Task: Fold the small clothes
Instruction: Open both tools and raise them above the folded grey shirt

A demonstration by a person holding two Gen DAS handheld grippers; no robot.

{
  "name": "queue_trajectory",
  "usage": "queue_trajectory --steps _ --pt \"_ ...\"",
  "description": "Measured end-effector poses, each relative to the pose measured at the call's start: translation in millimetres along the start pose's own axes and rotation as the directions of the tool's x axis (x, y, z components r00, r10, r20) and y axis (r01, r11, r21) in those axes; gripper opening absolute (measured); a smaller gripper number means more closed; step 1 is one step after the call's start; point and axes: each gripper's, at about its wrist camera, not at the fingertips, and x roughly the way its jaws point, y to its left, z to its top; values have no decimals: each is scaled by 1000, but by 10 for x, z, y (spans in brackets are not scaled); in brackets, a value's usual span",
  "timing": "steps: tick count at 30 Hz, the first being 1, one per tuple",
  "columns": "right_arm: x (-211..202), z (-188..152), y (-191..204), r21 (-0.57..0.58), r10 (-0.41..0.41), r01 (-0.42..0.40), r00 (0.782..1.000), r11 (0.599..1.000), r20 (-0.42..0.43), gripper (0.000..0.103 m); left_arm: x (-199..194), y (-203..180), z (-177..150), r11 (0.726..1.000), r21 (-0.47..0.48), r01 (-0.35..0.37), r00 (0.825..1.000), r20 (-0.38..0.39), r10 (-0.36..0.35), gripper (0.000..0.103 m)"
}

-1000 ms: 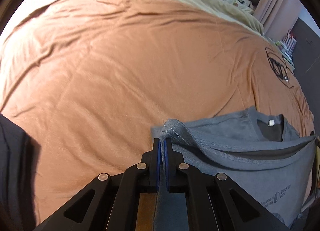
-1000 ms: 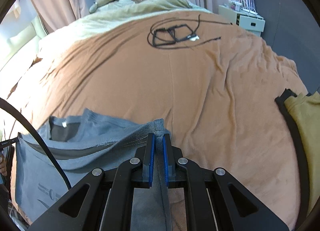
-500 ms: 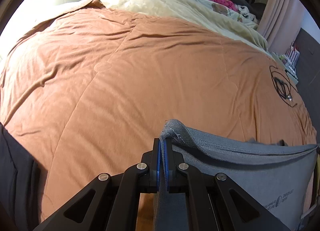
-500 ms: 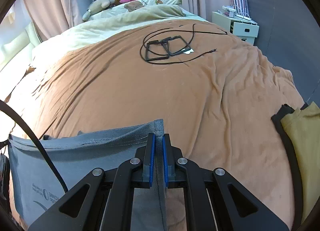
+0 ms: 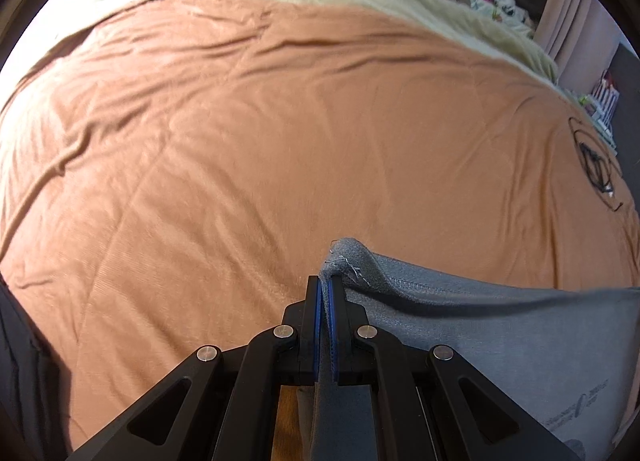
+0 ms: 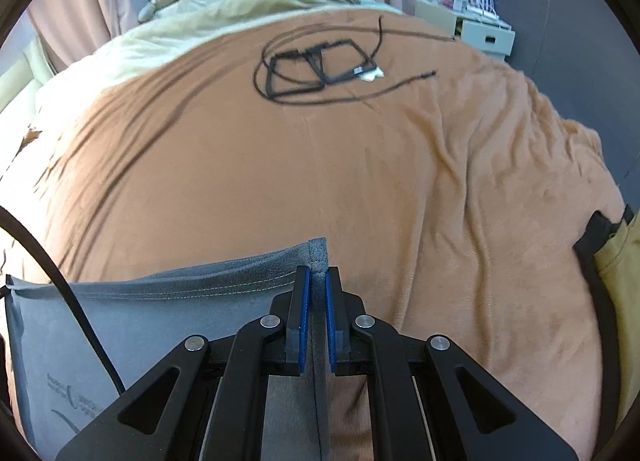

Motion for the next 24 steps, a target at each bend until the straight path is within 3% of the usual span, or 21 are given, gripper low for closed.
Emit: queue_trajectory --steps 7,9,10,11,13,14,15,16,24 --pt "369 -7 2 -12 -37 36 997 999 -62 4 284 -29 -113 1000 17 -21 997 -73 22 5" --pt "429 -23 19 -21 -42 41 996 999 -84 4 270 -25 -132 999 26 -33 997 -66 35 10" --pt "433 -12 27 -27 -47 45 995 999 -83 6 241 -22 -133 999 32 -35 997 -65 37 19" --pt "412 10 37 -35 -54 51 995 998 -78 9 224 -14 -130 998 40 -42 997 -69 44 33" --pt "355 24 37 -34 -70 67 995 997 -75 28 149 23 -140 997 42 -63 995 -70 65 47" --pt "298 31 16 -26 -77 75 995 997 -61 36 116 41 -151 998 41 -56 996 -64 58 48" --pt "242 25 -7 -17 -74 73 996 997 -48 52 56 73 -162 999 37 -38 997 -59 41 48" --pt "164 23 -31 -6 -55 55 998 998 -32 58 6 105 -175 999 31 -26 998 -59 28 48" --pt "-242 -142 -89 -42 64 -67 996 997 -59 58 -396 149 -451 997 53 61 997 -60 -58 53"
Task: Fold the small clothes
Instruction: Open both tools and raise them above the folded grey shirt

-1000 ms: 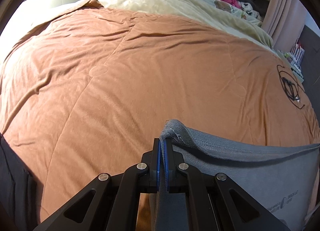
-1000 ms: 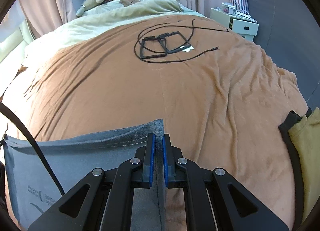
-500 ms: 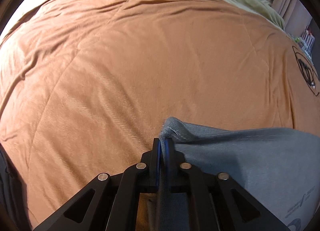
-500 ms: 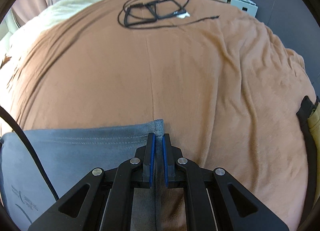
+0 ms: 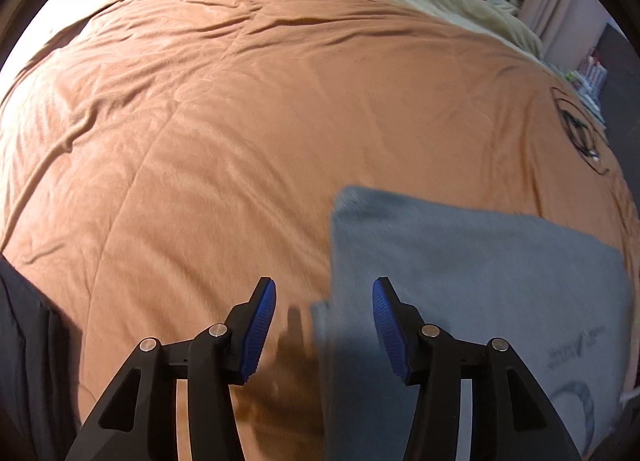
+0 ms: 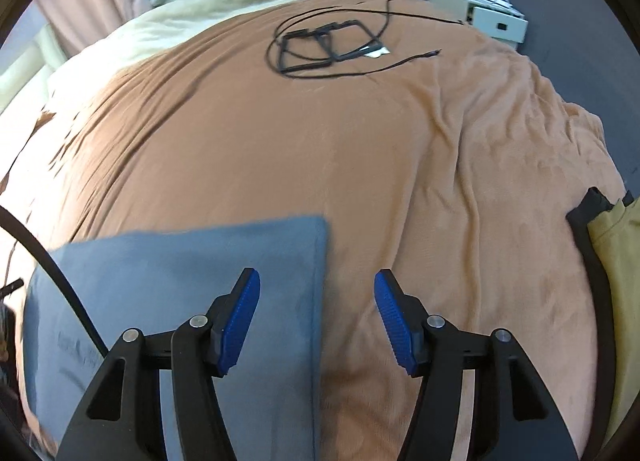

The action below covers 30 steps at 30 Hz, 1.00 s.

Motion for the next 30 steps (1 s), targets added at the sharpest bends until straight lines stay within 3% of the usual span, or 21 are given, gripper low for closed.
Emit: queue_trajectory --steps 14,23,30 --pt "-512 -635 -128 -31 69 -72 995 997 -75 58 -431 -88 -795 998 -2 59 998 -37 -59 53" --pt "-730 -1156 -186 -31 107 -110 990 993 -91 58 -666 -203 -1363 999 5 50 998 -35 -50 53" --pt "-840 -1501 -252 -25 99 -102 990 995 -102 58 -642 -157 -1754 1000 8 1 998 -64 -1 53"
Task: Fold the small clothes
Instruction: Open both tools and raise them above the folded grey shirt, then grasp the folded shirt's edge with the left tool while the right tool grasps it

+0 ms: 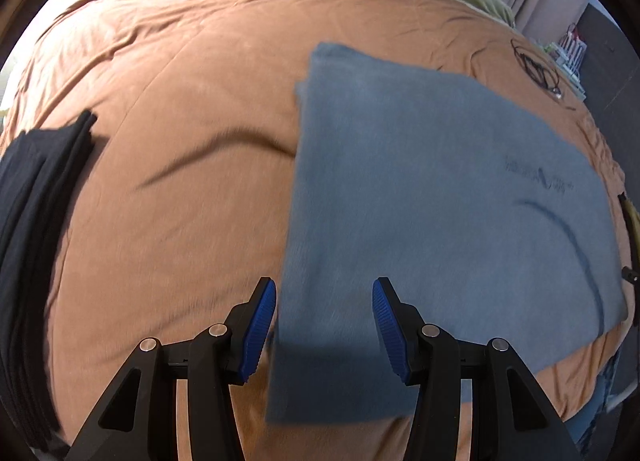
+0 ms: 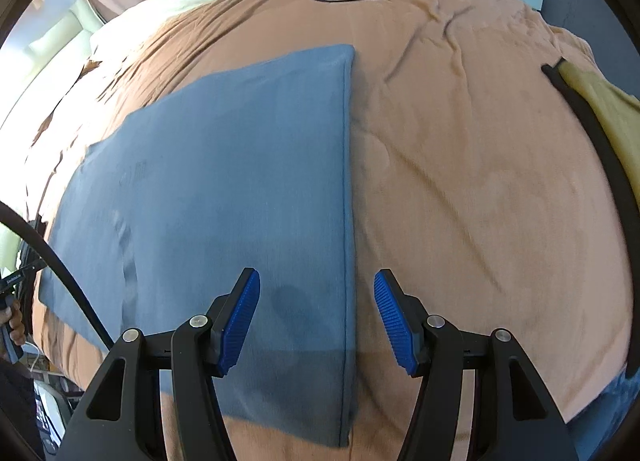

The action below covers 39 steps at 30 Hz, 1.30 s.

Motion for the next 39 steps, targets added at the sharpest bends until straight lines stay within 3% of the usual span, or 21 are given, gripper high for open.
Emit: queue_trajectory --steps 10,18,24,28,31,39 --pt "-32 -435 -67 31 -36 36 999 999 2 58 11 226 -419 998 -25 -60 998 -37 59 61" --pt "-148 -771 -112 0 -105 105 994 994 10 58 -37 333 -514 996 -45 -75 997 -38 73 63" --pt "-344 -895 -181 52 -96 96 995 994 9 58 -254 322 -547 996 -27 -83 996 -19 82 63" --pt "-551 -957 -202 106 -31 25 998 994 50 58 -432 347 -537 998 -28 -59 998 12 60 63" --pt "-657 -1021 -193 140 53 -65 995 988 91 58 -548 385 -542 997 -72 8 999 49 -4 63" --pt "-666 -1214 -322 264 252 -290 953 920 167 55 -535 369 -590 979 -145 140 989 74 -131 60"
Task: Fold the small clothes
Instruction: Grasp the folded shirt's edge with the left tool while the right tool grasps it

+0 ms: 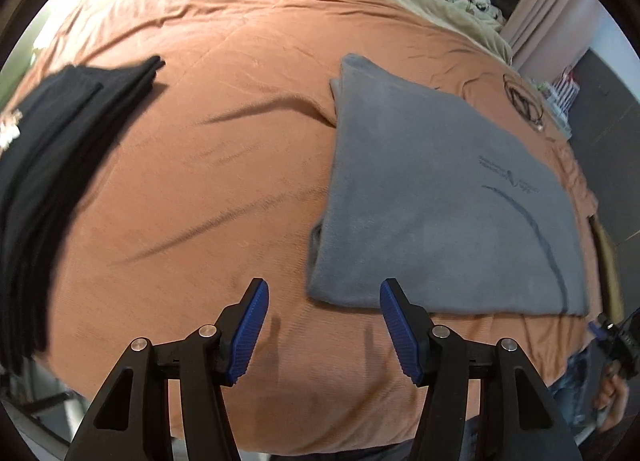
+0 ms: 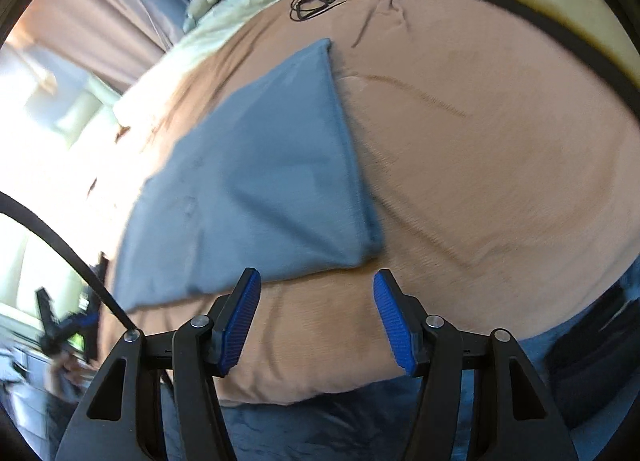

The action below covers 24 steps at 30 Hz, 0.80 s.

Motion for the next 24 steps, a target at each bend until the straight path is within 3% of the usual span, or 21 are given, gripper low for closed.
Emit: queue_trajectory --steps 7,16,24 --pt "66 -18 -425 158 93 -98 995 983 40 41 238 44 9 997 -70 23 998 -55 -27 42" --pt "175 -129 -690 265 134 -142 990 954 50 39 488 195 -2 984 -160 77 991 -95 -93 40" --pt "208 -319 -957 396 187 -231 971 889 148 25 553 311 -2 963 -233 139 984 -79 -161 29"
